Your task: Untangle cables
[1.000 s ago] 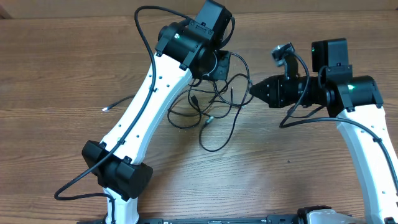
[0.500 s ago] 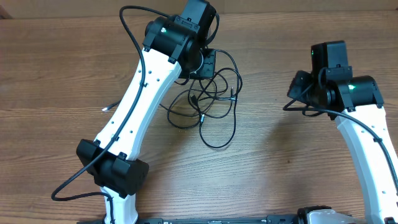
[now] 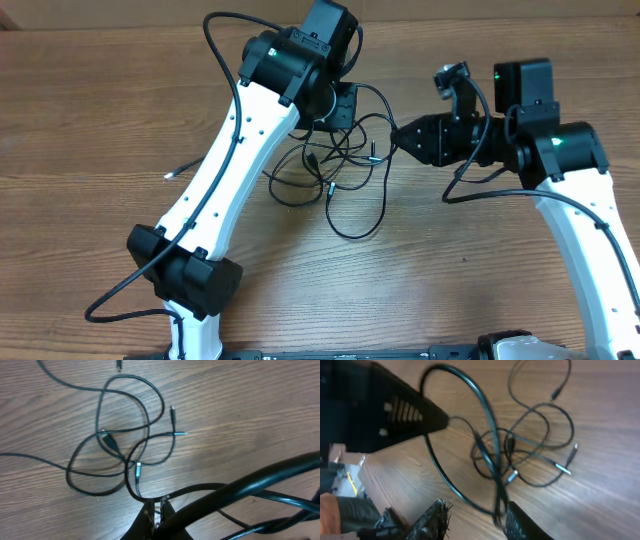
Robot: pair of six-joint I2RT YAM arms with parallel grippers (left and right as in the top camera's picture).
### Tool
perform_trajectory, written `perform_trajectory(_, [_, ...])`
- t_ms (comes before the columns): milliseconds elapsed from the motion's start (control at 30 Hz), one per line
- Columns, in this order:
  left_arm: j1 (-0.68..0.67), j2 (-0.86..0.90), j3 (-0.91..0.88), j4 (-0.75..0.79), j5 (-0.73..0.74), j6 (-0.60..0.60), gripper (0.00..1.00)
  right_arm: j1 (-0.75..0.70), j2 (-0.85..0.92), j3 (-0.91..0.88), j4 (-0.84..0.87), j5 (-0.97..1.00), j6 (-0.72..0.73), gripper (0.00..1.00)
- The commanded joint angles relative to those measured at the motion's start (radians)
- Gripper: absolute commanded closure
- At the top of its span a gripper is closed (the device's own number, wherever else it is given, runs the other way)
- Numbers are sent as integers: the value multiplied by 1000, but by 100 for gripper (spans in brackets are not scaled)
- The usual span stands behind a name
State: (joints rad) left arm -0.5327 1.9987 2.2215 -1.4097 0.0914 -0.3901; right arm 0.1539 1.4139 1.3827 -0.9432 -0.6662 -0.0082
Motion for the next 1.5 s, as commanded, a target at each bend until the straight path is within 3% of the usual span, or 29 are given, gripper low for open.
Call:
perform_trajectory(0, [-29,-5,6,3,39,-7,96,43,-3,24,25,59,-30,65])
perform_trajectory(267, [-38,-5,6,3,36,-7,96,106,-1,24,13,253,-23,84])
perform_trajectory(333, [-38,-5,6,2,36,-7,96,110,3,24,6,292,-18,84])
perform_trajectory(400, [-38,-5,6,-1,38,-7,96,110,6,24,2,323,-19,80])
perform_trajectory(467, [-38,-5,6,-5,54,-7,96,110,8,24,1,342,-18,65])
perform_trajectory(567, [-38,-5,6,-2,153,-6,96,110,15,24,5,352,-5,64])
perform_trajectory(867, [-38,-5,6,60,403,-11,96,110,75,24,15,350,407,64])
perform_trajectory(1300, [-38,-5,6,58,407,-11,96,110,85,24,124,351,865,63])
perform_trajectory(1467, [-38,-5,6,61,407,-11,96,110,85,24,146,353,956,63])
